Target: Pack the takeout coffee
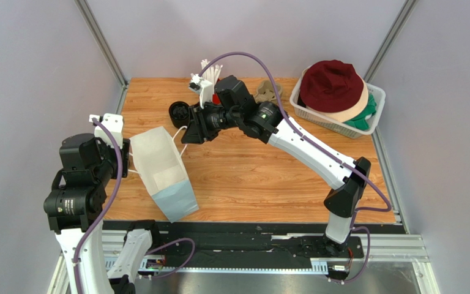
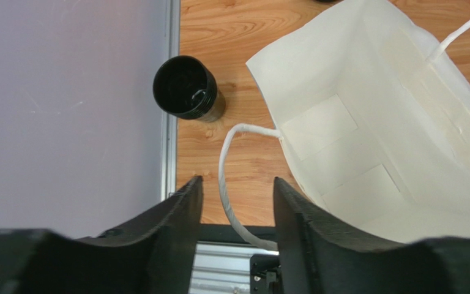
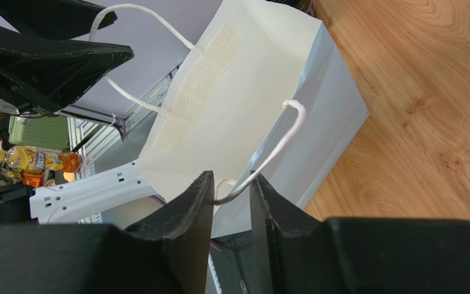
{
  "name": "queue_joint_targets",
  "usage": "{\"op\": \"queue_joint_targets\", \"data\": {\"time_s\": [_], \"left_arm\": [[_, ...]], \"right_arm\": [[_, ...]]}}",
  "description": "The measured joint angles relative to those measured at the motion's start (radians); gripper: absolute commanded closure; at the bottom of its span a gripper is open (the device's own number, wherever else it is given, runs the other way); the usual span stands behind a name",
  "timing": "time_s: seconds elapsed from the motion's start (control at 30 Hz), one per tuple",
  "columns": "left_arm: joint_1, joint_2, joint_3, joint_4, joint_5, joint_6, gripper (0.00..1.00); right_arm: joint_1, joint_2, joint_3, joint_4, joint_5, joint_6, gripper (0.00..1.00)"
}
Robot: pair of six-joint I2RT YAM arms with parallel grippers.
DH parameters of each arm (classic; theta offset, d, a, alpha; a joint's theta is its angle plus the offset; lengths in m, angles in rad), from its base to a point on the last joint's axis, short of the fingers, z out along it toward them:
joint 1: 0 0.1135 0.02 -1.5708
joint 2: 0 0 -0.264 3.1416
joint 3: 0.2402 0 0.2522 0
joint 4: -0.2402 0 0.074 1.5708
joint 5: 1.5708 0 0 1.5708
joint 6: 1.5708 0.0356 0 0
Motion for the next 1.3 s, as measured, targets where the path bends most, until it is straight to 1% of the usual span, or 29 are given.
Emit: {"op": "queue_joint_targets", "data": {"time_s": [0.03,0.07,0.1,0.2,0.37,0.4,0.47,0.5,0.7,0.83,0.93,1.0,1.17,1.3], "left_arm": [[0.000,0.003,0.000,0.004,0.005,-0.001,0.61],[0.001,0.007,0.000,0.010,0.011,-0.002,0.64],[0.001,0.012,0.000,0.016,0.017,-0.002,0.71],[0.002,0.026,0.000,0.034,0.029,-0.005,0.80],[0.002,0.048,0.000,0.061,0.046,-0.004,0.87],[0.002,0.053,0.000,0.066,0.052,-0.003,0.92],[0.002,0.063,0.002,0.075,0.068,-0.002,0.95],[0.002,0.067,0.002,0.080,0.076,-0.001,0.99],[0.002,0.109,0.008,0.132,0.146,0.007,1.00],[0.002,0.152,0.023,0.195,0.209,0.014,1.00],[0.002,0.219,0.053,0.254,0.275,0.022,1.00],[0.002,0.245,0.058,0.271,0.294,0.025,1.00],[0.002,0.351,0.082,0.328,0.375,0.029,1.00],[0.002,0.379,0.085,0.334,0.420,0.029,1.00]], "right_arm": [[0.000,0.000,0.000,0.000,0.003,-0.002,0.74],[0.000,0.000,0.000,-0.001,0.005,-0.004,0.75],[0.000,0.000,0.000,-0.001,0.009,-0.006,0.76],[0.001,0.000,0.010,-0.008,0.019,-0.015,0.79],[0.002,0.000,0.042,-0.026,0.045,-0.043,0.89],[0.002,0.000,0.049,-0.028,0.053,-0.049,0.90],[0.002,0.000,0.061,-0.034,0.064,-0.059,0.92],[0.002,0.001,0.067,-0.037,0.072,-0.064,0.92],[0.002,0.000,0.084,-0.049,0.116,-0.088,0.96],[0.002,-0.002,0.079,-0.055,0.159,-0.098,0.96],[0.002,-0.021,0.043,-0.051,0.189,-0.101,0.96],[0.002,-0.038,0.016,-0.052,0.208,-0.105,0.96],[0.002,-0.059,0.001,-0.052,0.247,-0.113,0.96],[0.002,-0.089,-0.017,-0.052,0.263,-0.113,0.97]]}}
